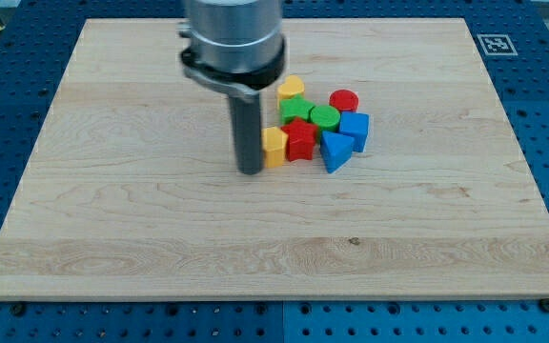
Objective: Push the blue cube along with the group of blocks left a bit
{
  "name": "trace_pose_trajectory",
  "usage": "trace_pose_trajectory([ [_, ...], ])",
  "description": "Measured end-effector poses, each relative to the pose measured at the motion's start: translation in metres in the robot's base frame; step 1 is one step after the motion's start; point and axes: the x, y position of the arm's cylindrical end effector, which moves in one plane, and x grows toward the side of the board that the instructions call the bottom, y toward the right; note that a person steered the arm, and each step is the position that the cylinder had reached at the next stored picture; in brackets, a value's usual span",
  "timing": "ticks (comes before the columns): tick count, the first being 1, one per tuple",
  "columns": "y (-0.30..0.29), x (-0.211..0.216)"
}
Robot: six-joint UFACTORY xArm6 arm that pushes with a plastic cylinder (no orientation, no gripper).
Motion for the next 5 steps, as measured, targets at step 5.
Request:
trace_pose_trajectory([
  [5,-0.056,0.007],
])
